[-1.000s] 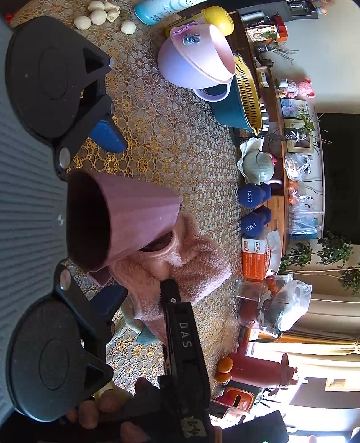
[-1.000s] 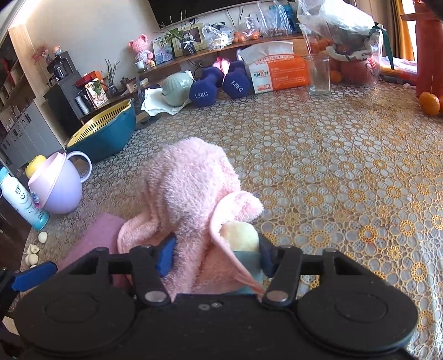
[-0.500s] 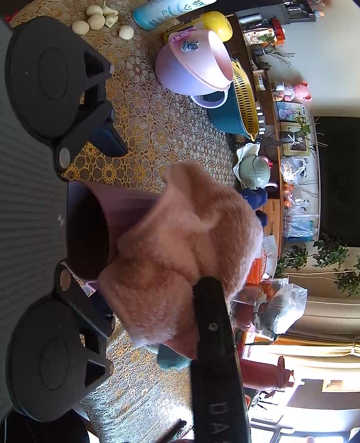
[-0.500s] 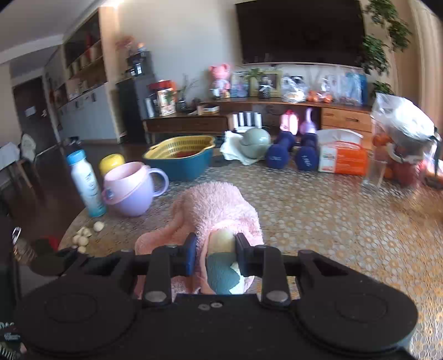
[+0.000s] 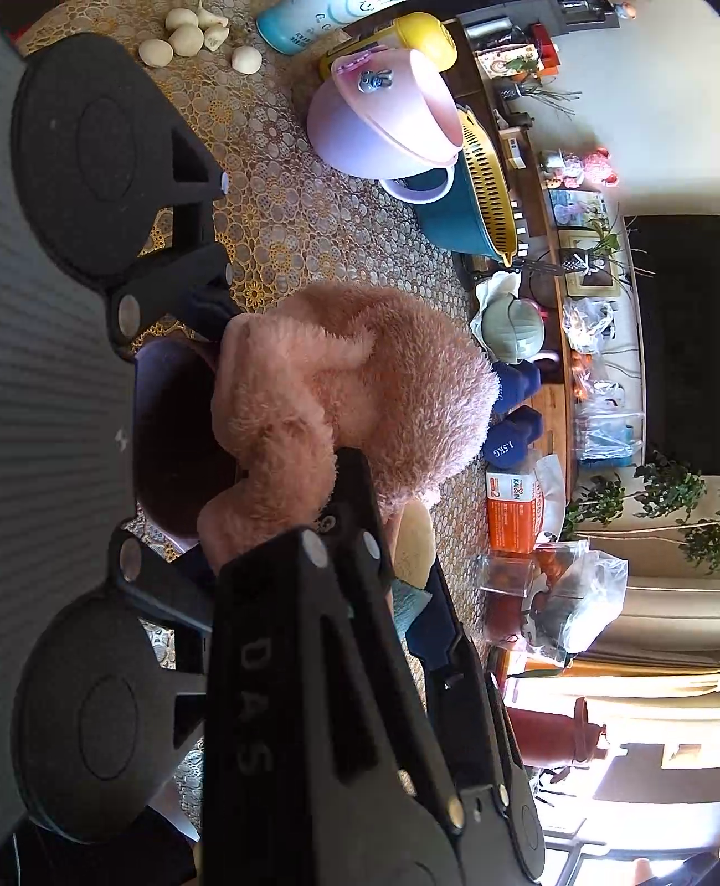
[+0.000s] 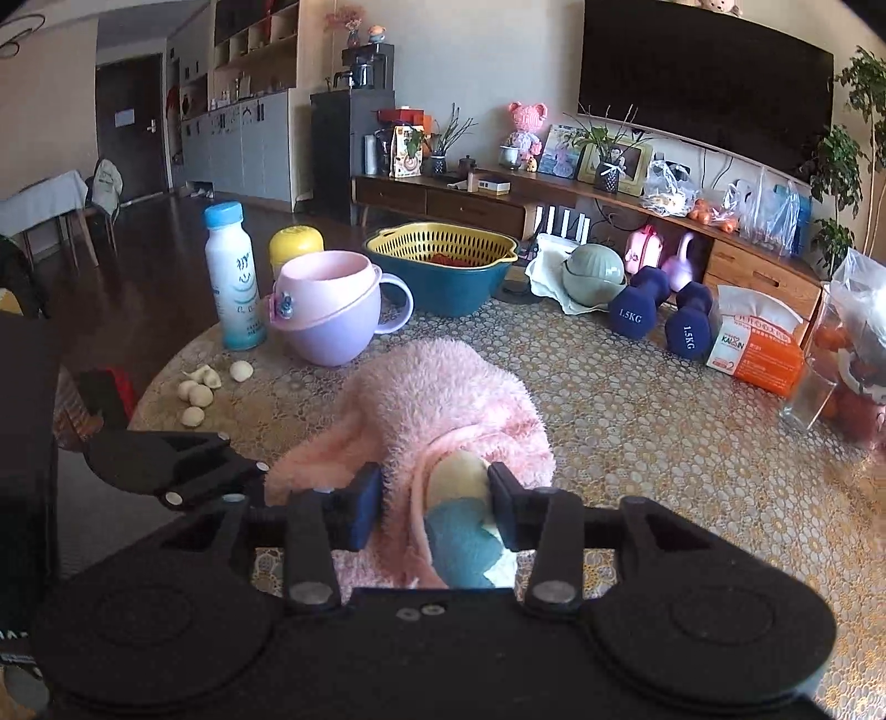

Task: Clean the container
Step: 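Push the towel into the cup mouth with the right gripper while the left gripper holds the mauve cup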

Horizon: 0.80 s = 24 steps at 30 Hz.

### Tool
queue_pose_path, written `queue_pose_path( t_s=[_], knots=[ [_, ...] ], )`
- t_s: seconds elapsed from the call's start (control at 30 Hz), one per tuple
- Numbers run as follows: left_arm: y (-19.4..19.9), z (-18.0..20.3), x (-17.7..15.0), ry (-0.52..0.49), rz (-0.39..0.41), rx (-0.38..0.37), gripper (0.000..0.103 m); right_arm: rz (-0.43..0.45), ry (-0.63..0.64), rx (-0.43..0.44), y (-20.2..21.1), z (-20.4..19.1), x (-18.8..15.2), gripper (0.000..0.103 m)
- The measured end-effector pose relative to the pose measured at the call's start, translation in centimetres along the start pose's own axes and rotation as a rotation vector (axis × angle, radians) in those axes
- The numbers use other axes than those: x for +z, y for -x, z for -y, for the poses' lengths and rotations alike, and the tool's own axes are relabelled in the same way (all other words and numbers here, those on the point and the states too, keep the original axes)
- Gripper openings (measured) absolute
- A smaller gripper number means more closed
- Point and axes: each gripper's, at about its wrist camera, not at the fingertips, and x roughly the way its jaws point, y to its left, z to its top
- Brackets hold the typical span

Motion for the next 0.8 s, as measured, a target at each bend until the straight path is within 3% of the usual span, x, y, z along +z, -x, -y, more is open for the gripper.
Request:
queue_pose_path(
  t_s=[0.13, 0.27, 0.47, 0.6, 0.8],
  knots=[
    [0.0, 0.0, 0.0, 0.003, 0.0, -0.004, 0.073, -0.003, 0.056, -0.076, -1.2, 0.0, -0.7, 0.035],
    [0.0, 0.2, -0.1, -0.015, 0.008, -0.001, 0.073, -0.062, 0.065, -0.167, -3.3, 1.3, -1.9, 0.028],
    [0.1, -0.2, -0.1, -0.009, 0.007, -0.009, 0.073, -0.042, -0.054, -0.238, -3.0, 4.2, -2.3, 0.026],
    [0.1, -0.3, -0.1, -0.004, 0.007, -0.023, 0.073, 0.002, -0.119, -0.217, -0.7, 6.0, -1.4, 0.026],
    [0.3, 0.4, -0.2, -0.01, 0.007, -0.063, 0.073, 0.037, -0.09, -0.072, 2.4, 4.0, -0.5, 0.026]
  ],
)
